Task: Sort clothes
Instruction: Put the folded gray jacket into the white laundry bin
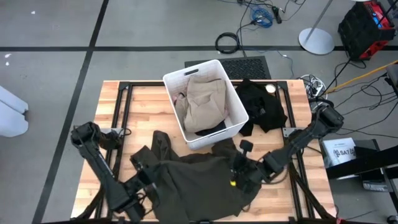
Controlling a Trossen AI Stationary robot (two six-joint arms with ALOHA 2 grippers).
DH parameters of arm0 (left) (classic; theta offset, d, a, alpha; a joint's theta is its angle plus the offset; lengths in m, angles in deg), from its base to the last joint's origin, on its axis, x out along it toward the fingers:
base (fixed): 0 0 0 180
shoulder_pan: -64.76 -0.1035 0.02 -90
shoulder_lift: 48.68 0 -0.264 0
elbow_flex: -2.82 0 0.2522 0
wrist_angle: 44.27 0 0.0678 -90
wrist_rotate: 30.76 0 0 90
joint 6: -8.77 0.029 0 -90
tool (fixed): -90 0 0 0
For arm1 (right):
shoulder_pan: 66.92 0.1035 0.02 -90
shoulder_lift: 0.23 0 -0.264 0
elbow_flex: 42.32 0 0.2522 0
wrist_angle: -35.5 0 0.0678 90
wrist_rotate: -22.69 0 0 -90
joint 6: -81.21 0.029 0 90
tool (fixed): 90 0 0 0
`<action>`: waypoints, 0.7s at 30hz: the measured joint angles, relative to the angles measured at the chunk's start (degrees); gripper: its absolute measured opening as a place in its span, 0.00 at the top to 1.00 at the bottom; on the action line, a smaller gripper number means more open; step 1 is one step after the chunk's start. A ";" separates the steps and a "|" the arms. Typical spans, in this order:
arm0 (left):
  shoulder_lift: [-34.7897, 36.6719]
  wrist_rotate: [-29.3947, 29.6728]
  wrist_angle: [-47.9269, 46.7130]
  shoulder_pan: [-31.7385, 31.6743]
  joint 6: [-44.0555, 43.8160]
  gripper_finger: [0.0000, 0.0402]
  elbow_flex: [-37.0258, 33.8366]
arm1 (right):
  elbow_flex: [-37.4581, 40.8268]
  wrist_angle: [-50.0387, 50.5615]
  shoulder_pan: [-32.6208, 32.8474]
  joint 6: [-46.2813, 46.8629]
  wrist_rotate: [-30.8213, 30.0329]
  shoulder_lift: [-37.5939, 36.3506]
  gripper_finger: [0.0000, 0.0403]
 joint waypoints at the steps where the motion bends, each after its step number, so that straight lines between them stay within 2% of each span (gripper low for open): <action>1: 0.02 -0.82 0.76 -1.08 -0.96 0.98 -1.48 | 0.94 0.14 -1.16 0.60 0.95 0.00 1.00; 5: 0.05 -6.39 5.98 -6.56 0.58 0.98 -5.46 | 3.73 0.81 -6.55 0.83 6.65 0.00 1.00; 11: 0.05 -19.15 18.14 -14.47 12.39 0.98 -11.35 | 4.24 1.83 -13.55 -2.88 16.51 0.00 1.00; 17: 0.03 -23.19 21.63 -17.49 19.39 0.97 -12.75 | 4.24 1.57 -15.48 -7.90 23.64 0.00 1.00; 21: 0.03 -26.16 23.42 -19.19 25.58 0.91 -12.62 | 4.24 1.58 -15.75 -8.20 24.73 0.00 1.00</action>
